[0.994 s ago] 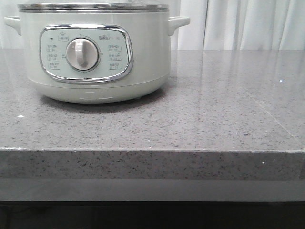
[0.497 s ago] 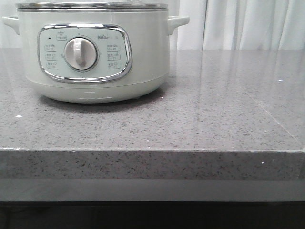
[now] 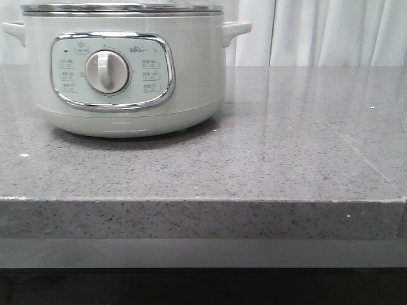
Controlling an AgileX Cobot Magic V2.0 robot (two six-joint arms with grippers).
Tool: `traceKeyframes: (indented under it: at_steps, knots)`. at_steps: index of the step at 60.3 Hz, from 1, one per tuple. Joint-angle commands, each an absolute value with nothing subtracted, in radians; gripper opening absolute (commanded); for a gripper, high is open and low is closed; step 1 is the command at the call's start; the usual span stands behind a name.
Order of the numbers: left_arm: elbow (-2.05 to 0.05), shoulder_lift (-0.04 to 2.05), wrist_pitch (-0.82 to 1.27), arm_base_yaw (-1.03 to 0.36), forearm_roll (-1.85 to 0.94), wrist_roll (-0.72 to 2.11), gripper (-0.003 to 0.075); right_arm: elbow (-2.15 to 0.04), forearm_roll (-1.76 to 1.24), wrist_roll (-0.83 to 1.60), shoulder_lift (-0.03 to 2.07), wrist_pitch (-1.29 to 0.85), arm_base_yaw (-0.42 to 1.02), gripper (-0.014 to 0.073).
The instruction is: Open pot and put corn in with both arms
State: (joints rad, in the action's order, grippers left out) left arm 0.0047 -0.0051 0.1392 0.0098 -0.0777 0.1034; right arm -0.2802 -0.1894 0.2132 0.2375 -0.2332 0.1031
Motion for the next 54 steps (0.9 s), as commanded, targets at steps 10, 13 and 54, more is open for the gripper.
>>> traceKeyframes:
  at_steps: [10,13,54]
  knots:
    - [0.008,-0.029,0.054,0.011,-0.081,0.095,-0.0018,-0.061,-0.169,0.169,0.094,-0.068,-0.043,-0.0068]
    - [0.008,-0.029,0.054,0.011,-0.081,0.095,-0.0018,-0.011,-0.169,0.148,0.055,-0.077,-0.061,-0.0068]
    - [0.008,-0.028,0.054,0.011,-0.081,0.095,-0.0018,0.025,-0.169,0.123,-0.032,-0.194,-0.069,-0.0068]
